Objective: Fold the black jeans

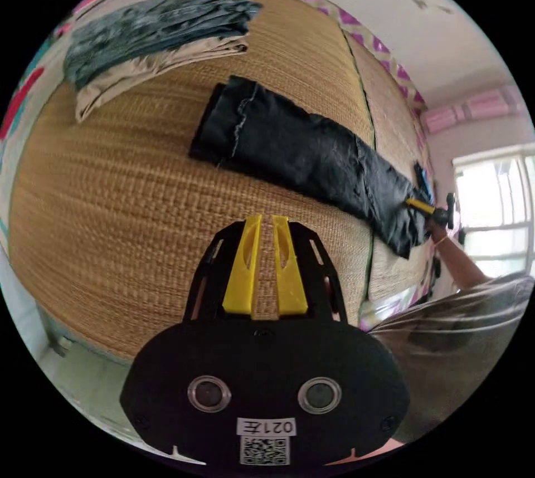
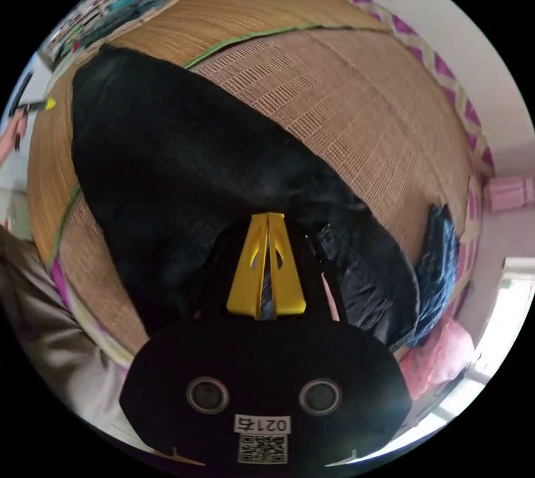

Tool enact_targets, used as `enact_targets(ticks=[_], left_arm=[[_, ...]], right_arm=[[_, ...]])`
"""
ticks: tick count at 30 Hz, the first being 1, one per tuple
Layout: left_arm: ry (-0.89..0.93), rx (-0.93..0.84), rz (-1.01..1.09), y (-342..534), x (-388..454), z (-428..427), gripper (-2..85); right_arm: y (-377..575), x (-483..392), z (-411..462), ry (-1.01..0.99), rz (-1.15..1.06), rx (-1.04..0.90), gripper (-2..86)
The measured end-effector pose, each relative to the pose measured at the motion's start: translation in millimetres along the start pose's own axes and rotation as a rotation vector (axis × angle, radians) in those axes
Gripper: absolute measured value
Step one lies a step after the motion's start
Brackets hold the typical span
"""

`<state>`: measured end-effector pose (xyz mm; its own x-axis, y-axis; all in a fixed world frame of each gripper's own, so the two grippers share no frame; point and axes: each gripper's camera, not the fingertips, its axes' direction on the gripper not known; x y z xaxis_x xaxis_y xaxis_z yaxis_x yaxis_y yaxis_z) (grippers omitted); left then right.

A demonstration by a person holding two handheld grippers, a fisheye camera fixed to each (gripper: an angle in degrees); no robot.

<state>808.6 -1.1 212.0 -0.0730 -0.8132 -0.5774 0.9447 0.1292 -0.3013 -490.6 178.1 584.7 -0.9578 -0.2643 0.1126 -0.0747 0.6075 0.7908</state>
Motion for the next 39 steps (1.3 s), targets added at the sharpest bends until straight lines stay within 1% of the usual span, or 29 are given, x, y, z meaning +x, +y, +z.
enact_targets(ticks=[2,3,4,6,9,11,14,17,21,22,24,31,35,37,39], left_arm=[[0.085,0.06,-0.074,12.2,-23.3,1.8,6.5],[0.126,0.106,-0.12,18.2,-37.8,3.9,7.8],[0.149,0.128,-0.142,20.7,-45.0,5.6,8.3],[0.212,0.189,-0.247,29.5,-73.4,17.1,10.7],[0.32,0.238,-0.371,42.0,-103.1,39.0,11.4],[0.345,0.279,-0.433,51.3,-116.5,45.8,10.8],[0.491,0.345,-0.522,64.2,-138.7,61.5,10.8],[0.57,0.379,-0.552,70.4,-153.3,74.7,10.4],[0.681,0.398,-0.609,72.2,-174.0,92.1,6.2],[0.687,0.393,-0.606,70.9,-175.5,93.7,5.3],[0.674,0.374,-0.571,65.2,-178.9,95.1,1.1],[0.656,0.4,-0.388,52.3,-154.7,61.7,-0.8],[0.598,0.476,-0.346,55.1,-124.8,31.1,-0.9],[0.574,0.509,-0.291,55.7,-104.6,18.6,-0.9],[0.477,0.515,-0.15,52.7,-55.6,-1.6,-0.9]], right_arm=[[20.6,5.7,-20.9,-0.081,0.098,0.105,-0.8],[35.3,7.1,-34.0,-0.154,0.15,0.161,-0.8],[48.9,5.6,-44.2,-0.221,0.179,0.188,-0.7],[70.8,-0.3,-58.9,-0.267,0.214,0.225,-0.7],[108.6,-13.2,-77.6,-0.289,0.26,0.26,-0.7],[132.1,-19.9,-85.3,-0.309,0.304,0.275,-0.7],[170.1,-28.2,-92.4,-0.356,0.395,0.294,-0.7],[205.1,-35.8,-93.8,-0.369,0.482,0.298,-0.7],[245.2,-47.8,-88.5,-0.355,0.553,0.265,-0.6],[255.7,-51.0,-87.3,-0.347,0.562,0.258,-0.6],[271.5,-54.7,-86.1,-0.326,0.573,0.247,-0.6],[346.5,-50.8,-84.0,-0.274,0.605,0.233,-0.7],[388.2,-37.2,-75.2,-0.259,0.604,0.222,-0.6],[416.0,-24.4,-67.2,-0.263,0.603,0.228,-0.6],[436.1,-12.8,-59.2,-0.279,0.591,0.233,-0.6]])
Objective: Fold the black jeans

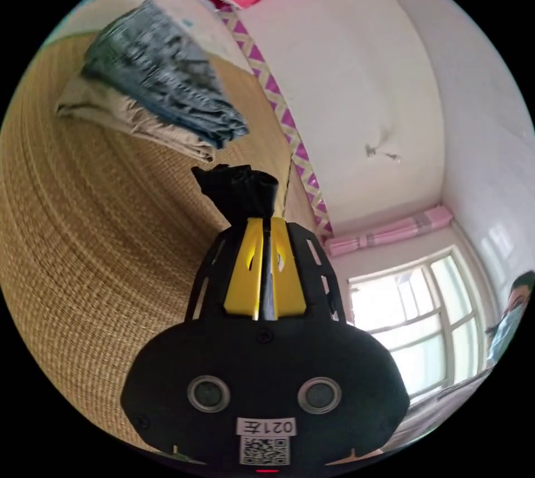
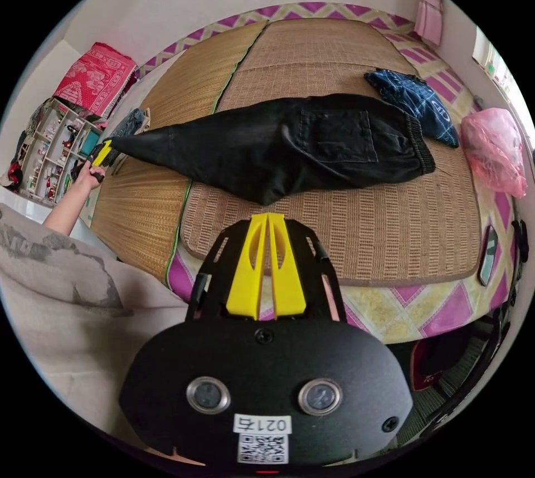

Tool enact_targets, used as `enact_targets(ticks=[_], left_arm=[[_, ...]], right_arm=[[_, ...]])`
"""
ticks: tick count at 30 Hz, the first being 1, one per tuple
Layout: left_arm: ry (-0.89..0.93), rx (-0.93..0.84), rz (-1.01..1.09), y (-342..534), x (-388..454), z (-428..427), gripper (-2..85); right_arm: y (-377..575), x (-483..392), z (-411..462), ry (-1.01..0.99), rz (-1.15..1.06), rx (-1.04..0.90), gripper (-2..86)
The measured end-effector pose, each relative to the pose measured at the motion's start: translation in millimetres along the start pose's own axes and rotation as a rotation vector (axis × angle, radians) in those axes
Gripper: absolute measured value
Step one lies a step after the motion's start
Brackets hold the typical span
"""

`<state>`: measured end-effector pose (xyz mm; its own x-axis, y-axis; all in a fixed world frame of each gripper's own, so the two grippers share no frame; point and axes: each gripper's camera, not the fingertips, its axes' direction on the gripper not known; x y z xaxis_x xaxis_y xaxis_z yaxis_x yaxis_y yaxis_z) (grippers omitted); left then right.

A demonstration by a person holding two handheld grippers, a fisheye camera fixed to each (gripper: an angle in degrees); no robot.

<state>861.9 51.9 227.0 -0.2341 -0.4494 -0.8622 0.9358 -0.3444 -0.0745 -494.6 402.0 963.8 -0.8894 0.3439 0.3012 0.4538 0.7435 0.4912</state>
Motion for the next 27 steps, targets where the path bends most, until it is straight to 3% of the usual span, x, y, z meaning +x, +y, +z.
enact_targets(ticks=[5,9,14,18,20,24,27], left_arm=[[-0.133,-0.097,0.421,36.6,150.0,45.5,-0.9],[-0.229,-0.307,0.699,112.3,253.4,139.0,-0.7],[-0.374,-0.517,0.842,210.7,287.9,271.1,0.7],[-0.572,-0.848,0.782,263.5,230.5,375.7,4.9],[-0.464,-0.728,0.748,252.6,225.6,365.9,7.3],[-0.079,-0.863,0.639,227.9,213.7,364.9,19.2],[0.045,-0.919,0.562,208.8,200.1,360.9,19.2]], right_arm=[[23.0,63.7,5.2,-0.058,-0.046,-0.05,-0.6],[43.3,123.2,3.3,-0.108,-0.019,-0.042,-0.6],[65.1,179.5,-1.3,-0.129,0.029,-0.029,-0.5],[84.1,217.0,-9.0,-0.136,0.1,-0.009,-0.5],[90.8,229.3,-11.6,-0.143,0.121,-0.002,-0.5],[98.4,250.6,-10.3,-0.157,0.134,0.005,-0.4],[90.8,271.9,0.4,-0.229,0.194,0.036,-0.1]])
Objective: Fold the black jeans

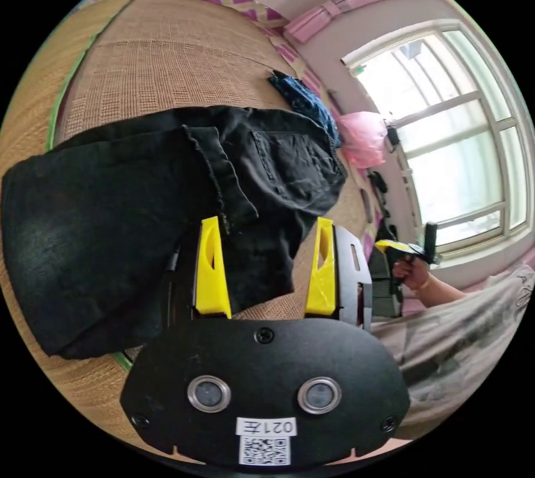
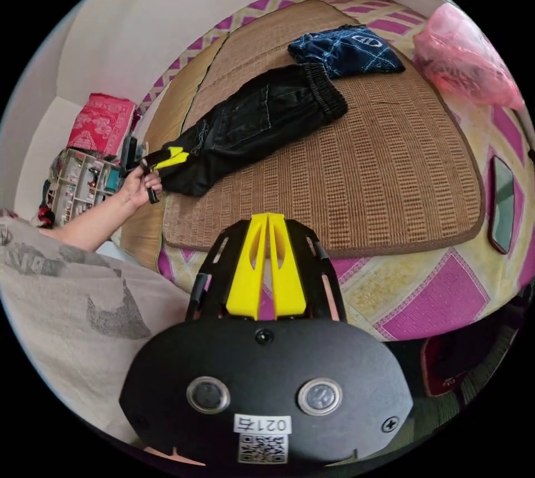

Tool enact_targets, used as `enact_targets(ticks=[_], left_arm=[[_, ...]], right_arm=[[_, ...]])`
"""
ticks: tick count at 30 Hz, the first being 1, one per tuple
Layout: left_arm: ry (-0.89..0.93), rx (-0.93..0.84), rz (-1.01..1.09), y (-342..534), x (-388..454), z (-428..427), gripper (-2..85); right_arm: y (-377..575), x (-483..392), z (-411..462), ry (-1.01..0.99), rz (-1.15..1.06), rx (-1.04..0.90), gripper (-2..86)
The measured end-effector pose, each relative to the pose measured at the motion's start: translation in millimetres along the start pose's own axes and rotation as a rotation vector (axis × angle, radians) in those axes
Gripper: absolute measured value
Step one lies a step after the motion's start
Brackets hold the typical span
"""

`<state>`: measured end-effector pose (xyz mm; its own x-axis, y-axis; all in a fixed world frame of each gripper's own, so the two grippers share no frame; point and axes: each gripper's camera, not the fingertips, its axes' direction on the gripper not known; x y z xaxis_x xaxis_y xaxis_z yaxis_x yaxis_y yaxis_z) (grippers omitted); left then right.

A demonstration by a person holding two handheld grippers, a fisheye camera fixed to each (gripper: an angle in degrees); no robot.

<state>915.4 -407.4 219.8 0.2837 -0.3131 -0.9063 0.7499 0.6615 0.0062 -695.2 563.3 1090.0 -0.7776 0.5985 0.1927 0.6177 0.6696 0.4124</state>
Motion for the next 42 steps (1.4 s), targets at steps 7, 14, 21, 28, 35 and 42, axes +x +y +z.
enact_targets(ticks=[7,14,21,28,35,42], left_arm=[[0.218,0.135,0.004,20.4,-17.4,-58.8,10.3],[0.265,0.202,0.023,69.2,-26.9,-138.6,5.6],[0.262,0.267,-0.099,127.8,-75.8,-204.9,1.9],[0.294,0.315,-0.168,174.7,-120.7,-254.3,-0.7],[0.324,0.329,-0.209,210.0,-157.9,-294.9,-0.9],[0.306,0.361,-0.275,247.1,-175.5,-338.3,-0.9]], right_arm=[[-40.6,85.0,47.3,-0.437,0.523,0.315,10.7],[-61.2,85.8,103.9,-0.567,0.738,0.457,11.8],[-105.0,34.3,109.3,-0.485,0.694,0.483,6.1],[-190.9,-231.2,46.6,-0.077,-0.052,0.394,6.0],[-182.8,-531.1,147.5,0.326,-0.738,0.238,6.0],[-135.4,-656.8,396.8,0.645,-1.13,-0.177,6.9]])
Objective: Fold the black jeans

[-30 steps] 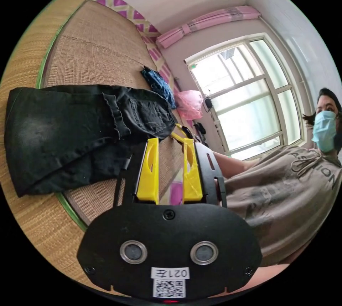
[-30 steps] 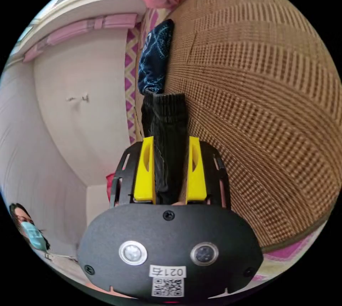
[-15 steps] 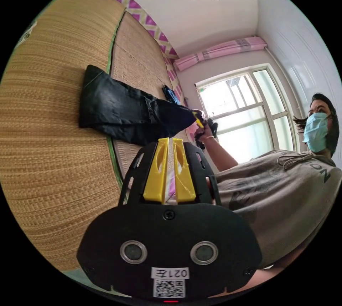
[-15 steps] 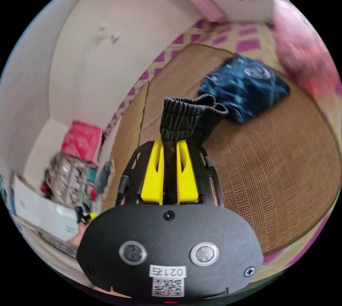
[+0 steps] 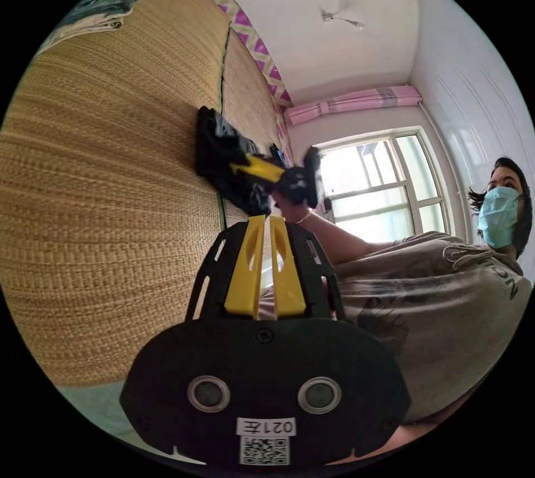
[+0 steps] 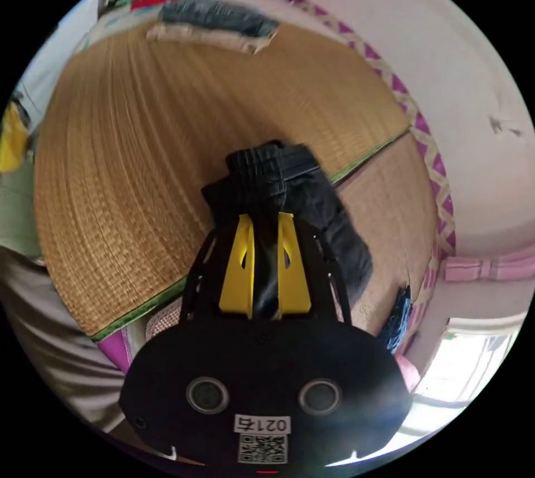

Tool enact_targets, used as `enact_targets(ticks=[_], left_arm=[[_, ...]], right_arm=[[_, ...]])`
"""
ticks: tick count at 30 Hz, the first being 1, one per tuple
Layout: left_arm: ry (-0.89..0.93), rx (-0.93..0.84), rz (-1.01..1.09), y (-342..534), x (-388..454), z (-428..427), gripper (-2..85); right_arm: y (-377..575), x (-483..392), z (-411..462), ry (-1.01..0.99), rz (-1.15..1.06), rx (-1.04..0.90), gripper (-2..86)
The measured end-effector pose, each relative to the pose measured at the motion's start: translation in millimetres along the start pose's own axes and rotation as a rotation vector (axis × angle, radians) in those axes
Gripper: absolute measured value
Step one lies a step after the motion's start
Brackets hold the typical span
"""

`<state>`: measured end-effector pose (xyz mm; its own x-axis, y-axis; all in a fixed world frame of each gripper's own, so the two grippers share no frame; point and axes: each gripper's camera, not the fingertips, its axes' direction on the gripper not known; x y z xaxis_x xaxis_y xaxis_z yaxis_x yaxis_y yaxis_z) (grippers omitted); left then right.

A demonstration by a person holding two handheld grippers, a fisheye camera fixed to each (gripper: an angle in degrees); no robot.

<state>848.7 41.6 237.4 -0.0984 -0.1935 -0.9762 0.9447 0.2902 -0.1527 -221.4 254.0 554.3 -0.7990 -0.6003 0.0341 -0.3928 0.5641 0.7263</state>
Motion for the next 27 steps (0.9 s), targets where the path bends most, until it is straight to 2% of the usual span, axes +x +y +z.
enact_targets(ticks=[1,5,8,10,13,16,18,20,22,24,27], left_arm=[[-0.003,0.003,-0.003,0.3,0.1,-4.4,-0.9],[-0.037,-0.026,0.017,-5.8,5.5,-22.7,-0.9],[-0.035,-0.053,0.034,-19.0,8.9,-20.3,-0.9],[-0.015,-0.066,0.04,-31.0,11.3,-12.4,-0.9],[0.004,-0.101,0.064,-58.2,21.3,11.1,-0.9],[-0.019,-0.117,0.056,-89.3,32.2,38.9,-0.8],[-0.075,-0.11,0.027,-114.1,39.4,56.9,-0.6],[-0.131,-0.114,0.024,-131.7,46.5,67.8,0.0],[-0.172,-0.117,0.026,-148.6,54.0,78.3,1.9],[-0.198,-0.115,0.027,-171.1,60.5,93.2,6.6],[-0.281,-0.097,0.045,-198.1,65.3,111.8,13.2]], right_arm=[[-9.2,-6.8,17.0,-0.021,0.014,-0.051,7.2],[-19.9,4.3,10.4,-0.112,0.122,-0.016,8.9],[-14.4,26.4,-13.9,-0.329,0.146,0.097,8.6],[-9.2,53.2,-25.0,-0.438,0.233,0.182,4.9],[-12.6,85.6,-5.8,-0.457,0.424,0.23,0.3],[-38.6,72.7,53.1,-0.465,0.324,0.06,-0.5],[-39.3,63.7,60.0,-0.37,0.21,0.089,-0.7],[-34.1,84.1,56.4,-0.418,0.238,0.073,-0.7],[6.5,134.0,37.5,-0.416,0.423,0.199,-0.4],[50.1,180.2,32.6,-0.396,0.588,0.232,0.5],[129.6,255.0,55.5,-0.42,0.818,0.2,6.6]])
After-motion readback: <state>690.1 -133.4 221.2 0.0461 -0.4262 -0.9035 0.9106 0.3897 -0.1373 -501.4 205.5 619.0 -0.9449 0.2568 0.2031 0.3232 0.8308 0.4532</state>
